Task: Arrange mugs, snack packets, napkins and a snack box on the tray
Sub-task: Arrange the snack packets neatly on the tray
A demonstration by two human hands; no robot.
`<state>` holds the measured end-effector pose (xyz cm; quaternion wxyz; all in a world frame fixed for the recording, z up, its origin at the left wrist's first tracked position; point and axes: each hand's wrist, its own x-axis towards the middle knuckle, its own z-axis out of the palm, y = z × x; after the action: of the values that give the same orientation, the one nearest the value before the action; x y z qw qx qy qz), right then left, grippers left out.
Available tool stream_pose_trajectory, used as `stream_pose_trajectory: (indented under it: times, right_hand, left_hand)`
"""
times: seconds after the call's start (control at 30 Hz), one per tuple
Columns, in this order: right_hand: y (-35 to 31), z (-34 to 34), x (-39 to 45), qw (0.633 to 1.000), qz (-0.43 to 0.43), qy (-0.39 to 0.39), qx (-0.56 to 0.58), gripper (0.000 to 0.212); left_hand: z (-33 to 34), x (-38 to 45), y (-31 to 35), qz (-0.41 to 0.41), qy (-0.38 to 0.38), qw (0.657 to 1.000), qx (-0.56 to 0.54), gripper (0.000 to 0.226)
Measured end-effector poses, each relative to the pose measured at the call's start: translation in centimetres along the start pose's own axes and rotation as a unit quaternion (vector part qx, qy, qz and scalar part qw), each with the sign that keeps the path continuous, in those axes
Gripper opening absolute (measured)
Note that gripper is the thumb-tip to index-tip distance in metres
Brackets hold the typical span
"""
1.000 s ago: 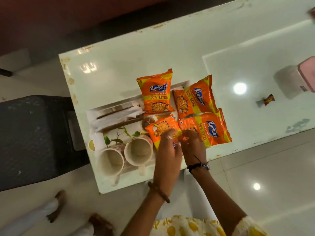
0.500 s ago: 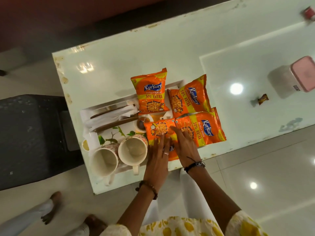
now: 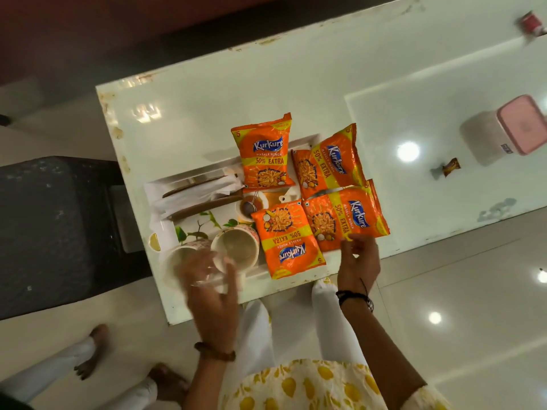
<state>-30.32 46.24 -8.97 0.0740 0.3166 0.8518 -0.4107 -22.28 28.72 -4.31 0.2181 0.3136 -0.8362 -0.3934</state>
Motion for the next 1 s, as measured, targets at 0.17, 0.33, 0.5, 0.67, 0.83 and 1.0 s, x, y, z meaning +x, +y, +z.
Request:
stream_pose_trajectory:
  times: [0.17, 0.33, 0.5, 0.67, 0.83, 1.0]
  right_hand:
    - [0.5, 1.1, -1.2, 0.974, 0.188, 0.064, 0.105, 0.046]
    - [0.1, 3.2, -1.6, 0.942, 0.288, 0.054, 0.161, 0.049]
    - [-0.1, 4.4, -1.6, 0.917, 0.349, 0.083, 0.172, 0.042]
    - [0.2, 4.4, -1.1, 0.913, 0.355, 0.097, 0.175, 0.035]
    - [0.8, 4.2, -0.7, 0.920, 0.344, 0.095, 0.162, 0.034]
    - [1.3, 4.3, -0.5, 0.922, 0.341, 0.097, 0.158, 0.033]
  left_hand:
    - [-2.3, 4.9, -5.5, -0.269, 0.147, 0.952, -0.008, 0.029]
    - [-2.0, 5.5, -9.2, -0.429, 0.069, 0.896, -0.094, 0.032]
    - [-3.2, 5.9, -10.8, -0.467, 0.096, 0.869, -0.136, 0.033]
    - [-4.1, 6.2, -11.9, -0.429, 0.002, 0.902, -0.044, 0.028]
    - [-4.1, 5.8, -11.6, -0.287, -0.091, 0.947, 0.110, 0.024]
    - [-4.4, 6.7, -11.4, -0.422, -0.005, 0.906, -0.038, 0.015]
